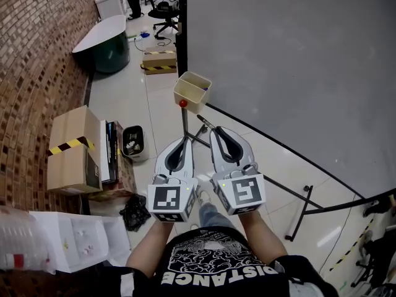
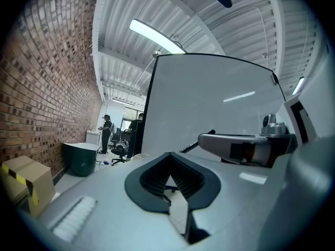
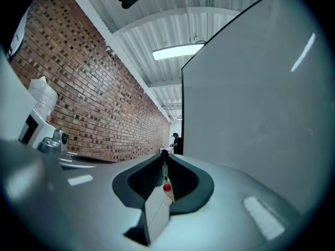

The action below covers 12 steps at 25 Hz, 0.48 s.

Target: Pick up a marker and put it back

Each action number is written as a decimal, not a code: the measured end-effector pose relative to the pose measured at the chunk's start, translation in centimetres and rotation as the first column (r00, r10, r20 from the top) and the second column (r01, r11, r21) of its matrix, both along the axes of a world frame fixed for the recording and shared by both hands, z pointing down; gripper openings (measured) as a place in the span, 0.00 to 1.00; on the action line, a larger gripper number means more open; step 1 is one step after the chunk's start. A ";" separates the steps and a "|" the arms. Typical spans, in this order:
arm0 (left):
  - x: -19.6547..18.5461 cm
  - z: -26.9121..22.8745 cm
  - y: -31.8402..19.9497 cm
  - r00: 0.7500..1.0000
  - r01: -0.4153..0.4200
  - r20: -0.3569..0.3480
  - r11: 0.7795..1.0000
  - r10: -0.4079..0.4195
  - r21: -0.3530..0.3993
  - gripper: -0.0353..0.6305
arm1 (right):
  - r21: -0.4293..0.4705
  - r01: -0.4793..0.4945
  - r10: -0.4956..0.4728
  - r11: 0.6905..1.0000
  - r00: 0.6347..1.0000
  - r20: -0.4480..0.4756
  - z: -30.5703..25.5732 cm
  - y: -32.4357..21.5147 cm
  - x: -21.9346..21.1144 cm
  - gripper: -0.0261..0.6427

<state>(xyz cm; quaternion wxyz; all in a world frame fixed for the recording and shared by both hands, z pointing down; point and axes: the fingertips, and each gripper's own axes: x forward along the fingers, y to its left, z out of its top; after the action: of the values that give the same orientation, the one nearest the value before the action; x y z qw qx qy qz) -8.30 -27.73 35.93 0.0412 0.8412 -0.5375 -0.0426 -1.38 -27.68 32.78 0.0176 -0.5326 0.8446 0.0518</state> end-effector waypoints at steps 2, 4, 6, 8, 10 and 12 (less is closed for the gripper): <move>0.0 0.0 -0.2 1.000 0.001 0.000 1.000 -0.001 -0.010 0.06 | 0.002 0.010 -0.010 1.000 1.000 0.001 0.1 -0.3 -0.2 0.09; 0.0 0.0 -0.4 1.000 -0.003 0.004 1.000 0.003 -0.014 0.06 | 0.001 0.010 -0.010 1.000 1.000 -0.002 0.2 -0.6 -0.2 0.09; -0.2 0.0 -0.7 1.000 0.004 -0.003 1.000 -0.004 -0.005 0.06 | -0.002 0.007 -0.007 1.000 1.000 -0.008 0.3 -1.2 -0.1 0.09; -0.3 0.2 -1.1 1.000 0.011 -0.011 1.000 -0.011 -0.006 0.06 | -0.007 0.003 -0.003 1.000 1.000 -0.016 0.6 -2.0 0.0 0.09; -0.4 0.4 -1.3 1.000 0.008 -0.006 1.000 -0.008 -0.023 0.06 | -0.015 -0.001 0.001 1.000 1.000 -0.024 0.9 -3.0 0.1 0.09; -0.4 0.6 -1.7 1.000 0.012 -0.006 1.000 -0.012 -0.029 0.06 | -0.024 -0.006 0.005 1.000 0.999 -0.033 1.3 -4.0 0.3 0.09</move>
<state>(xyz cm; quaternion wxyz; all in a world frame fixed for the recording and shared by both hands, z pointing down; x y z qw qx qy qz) -8.69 -29.46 36.52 0.0546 0.8371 -0.5430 -0.0377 -1.06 -31.68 34.06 -0.0027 -0.5340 0.8440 0.0503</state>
